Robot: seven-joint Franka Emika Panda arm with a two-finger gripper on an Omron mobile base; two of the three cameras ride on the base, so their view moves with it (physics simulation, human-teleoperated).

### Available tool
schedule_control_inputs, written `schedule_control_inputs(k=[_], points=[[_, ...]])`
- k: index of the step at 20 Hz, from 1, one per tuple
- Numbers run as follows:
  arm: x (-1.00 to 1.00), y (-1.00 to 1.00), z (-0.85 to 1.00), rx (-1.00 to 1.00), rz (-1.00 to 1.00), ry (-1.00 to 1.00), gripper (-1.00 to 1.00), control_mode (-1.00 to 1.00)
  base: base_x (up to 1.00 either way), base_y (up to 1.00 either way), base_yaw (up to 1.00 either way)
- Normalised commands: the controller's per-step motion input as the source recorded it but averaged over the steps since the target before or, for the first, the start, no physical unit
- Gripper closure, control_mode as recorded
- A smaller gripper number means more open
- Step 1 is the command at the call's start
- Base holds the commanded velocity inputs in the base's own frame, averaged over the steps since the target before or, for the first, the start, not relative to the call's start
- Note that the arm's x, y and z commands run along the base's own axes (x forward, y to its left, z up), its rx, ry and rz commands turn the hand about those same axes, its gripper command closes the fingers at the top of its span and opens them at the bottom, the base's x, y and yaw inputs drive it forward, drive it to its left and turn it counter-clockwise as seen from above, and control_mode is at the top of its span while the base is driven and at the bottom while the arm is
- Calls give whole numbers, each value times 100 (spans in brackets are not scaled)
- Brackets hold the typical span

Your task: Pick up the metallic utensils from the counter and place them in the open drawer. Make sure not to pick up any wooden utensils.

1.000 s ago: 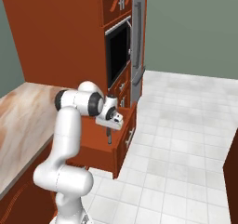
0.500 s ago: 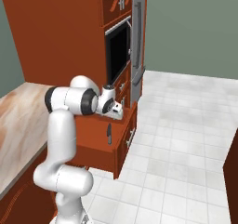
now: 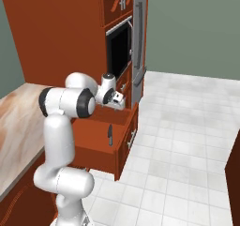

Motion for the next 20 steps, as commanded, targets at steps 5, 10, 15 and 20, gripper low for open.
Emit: schedule_control_inputs(k=[5, 10, 15, 20], points=[[-5, -3, 30, 0, 0, -1, -100, -100, 0, 0, 0], [0, 0, 16, 0, 0, 0, -100, -100, 0, 0, 0], [-24, -3, 19, 0, 0, -4, -100, -100, 0, 0, 0], [-94, -5, 9, 0, 0, -25, -100, -100, 0, 0, 0]])
